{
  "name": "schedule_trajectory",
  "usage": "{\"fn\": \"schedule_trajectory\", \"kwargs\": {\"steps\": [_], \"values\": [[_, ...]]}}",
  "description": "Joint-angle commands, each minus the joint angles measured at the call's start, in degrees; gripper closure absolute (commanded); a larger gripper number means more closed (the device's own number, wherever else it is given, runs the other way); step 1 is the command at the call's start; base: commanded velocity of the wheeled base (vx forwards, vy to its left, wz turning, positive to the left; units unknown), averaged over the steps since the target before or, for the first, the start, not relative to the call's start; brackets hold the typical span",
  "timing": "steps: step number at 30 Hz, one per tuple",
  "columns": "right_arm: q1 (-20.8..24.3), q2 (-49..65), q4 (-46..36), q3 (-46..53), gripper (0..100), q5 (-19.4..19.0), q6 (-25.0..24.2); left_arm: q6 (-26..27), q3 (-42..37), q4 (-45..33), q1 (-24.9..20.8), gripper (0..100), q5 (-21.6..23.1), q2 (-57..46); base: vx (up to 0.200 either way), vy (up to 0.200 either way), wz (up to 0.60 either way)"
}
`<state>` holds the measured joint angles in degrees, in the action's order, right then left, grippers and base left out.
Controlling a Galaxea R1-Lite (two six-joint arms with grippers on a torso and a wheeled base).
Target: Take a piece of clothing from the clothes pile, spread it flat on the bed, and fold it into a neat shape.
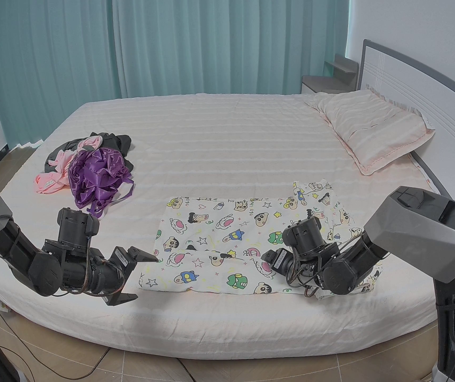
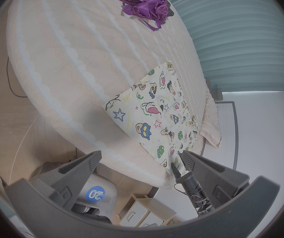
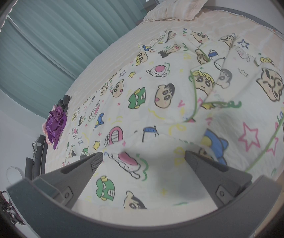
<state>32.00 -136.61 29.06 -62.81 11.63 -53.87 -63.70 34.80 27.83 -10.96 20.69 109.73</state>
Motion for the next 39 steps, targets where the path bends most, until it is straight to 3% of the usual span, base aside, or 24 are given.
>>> {"fn": "schedule_trajectory", "kwargs": {"steps": [1,19,33,36,39], "values": [[-0.7,-1.8,0.0,-2.8,0,0.3,1.0,0.0,0.0,0.0,0.0,0,0.0,0.0,0.000,0.000,0.00],[-1.6,-2.1,-2.6,-8.5,0,1.3,3.6,0.0,0.1,0.0,0.1,0,0.0,0.2,0.000,0.000,0.00],[0.4,10.7,-3.8,4.1,0,0.0,2.8,0.0,0.0,-0.1,0.1,0,0.0,0.3,0.000,0.000,0.00],[-0.4,15.8,-3.7,8.8,0,0.0,0.9,0.0,0.0,-0.1,0.1,0,0.0,0.3,0.000,0.000,0.00],[-4.8,18.1,-3.1,14.3,0,0.1,-0.2,0.0,0.0,-0.1,0.0,0,0.0,0.0,0.000,0.000,0.00]]}}
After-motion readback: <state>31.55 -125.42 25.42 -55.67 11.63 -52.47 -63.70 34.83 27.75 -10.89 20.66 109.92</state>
